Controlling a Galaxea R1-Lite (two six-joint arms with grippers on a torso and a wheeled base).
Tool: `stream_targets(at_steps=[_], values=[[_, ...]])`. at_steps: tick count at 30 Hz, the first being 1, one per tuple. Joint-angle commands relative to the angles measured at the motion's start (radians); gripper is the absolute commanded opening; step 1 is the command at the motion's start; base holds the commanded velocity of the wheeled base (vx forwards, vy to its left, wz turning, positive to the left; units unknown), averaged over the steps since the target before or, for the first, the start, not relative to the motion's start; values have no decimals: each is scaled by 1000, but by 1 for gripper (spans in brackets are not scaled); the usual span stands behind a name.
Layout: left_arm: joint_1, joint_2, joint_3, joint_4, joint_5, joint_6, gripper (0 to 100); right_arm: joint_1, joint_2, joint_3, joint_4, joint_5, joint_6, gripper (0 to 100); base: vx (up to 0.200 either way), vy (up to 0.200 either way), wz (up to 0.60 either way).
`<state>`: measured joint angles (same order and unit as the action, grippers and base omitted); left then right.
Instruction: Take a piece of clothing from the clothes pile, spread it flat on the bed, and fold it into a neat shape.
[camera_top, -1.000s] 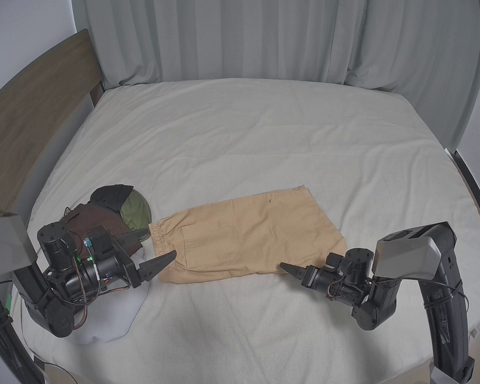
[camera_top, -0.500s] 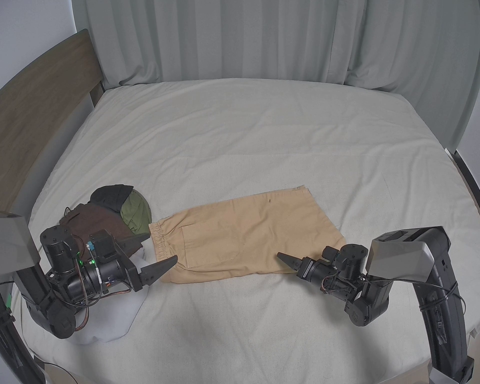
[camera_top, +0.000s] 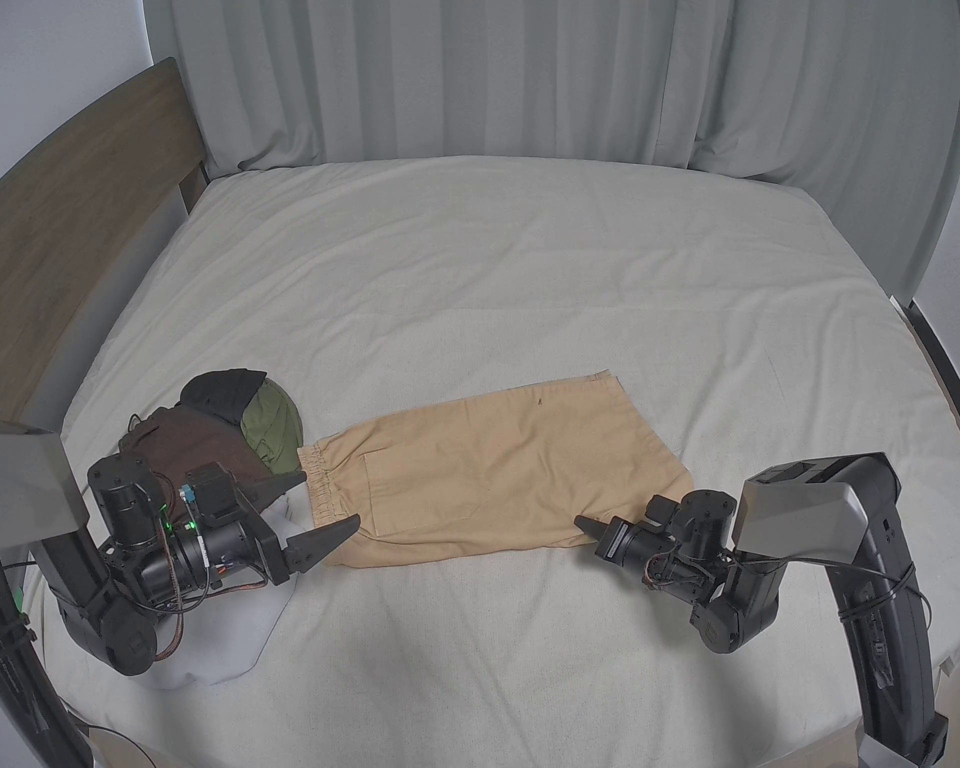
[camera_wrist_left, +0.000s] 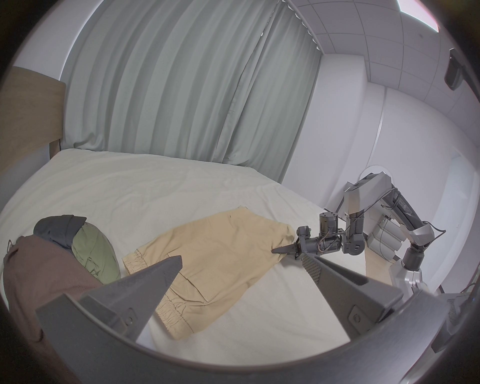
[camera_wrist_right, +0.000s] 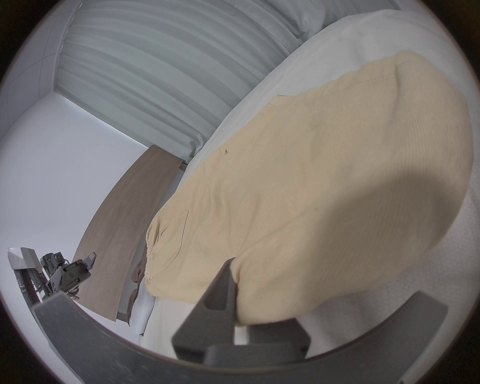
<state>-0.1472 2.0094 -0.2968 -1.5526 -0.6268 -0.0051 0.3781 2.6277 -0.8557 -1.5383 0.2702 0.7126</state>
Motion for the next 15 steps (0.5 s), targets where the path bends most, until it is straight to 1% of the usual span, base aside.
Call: stream_targets(at_steps=[1,8,15], values=[[5,31,-10,-3,-1,-13,100,-1,-23,23,-3,1,-1,0,0,0,0],[9,29,-25,-3,1,-44,100,-2,-100,116,-3,1,-2,0,0,0,0],[15,32,-25,-3,1,-47,100,-2,-113,182,-3,1,-27,0,0,0,0]])
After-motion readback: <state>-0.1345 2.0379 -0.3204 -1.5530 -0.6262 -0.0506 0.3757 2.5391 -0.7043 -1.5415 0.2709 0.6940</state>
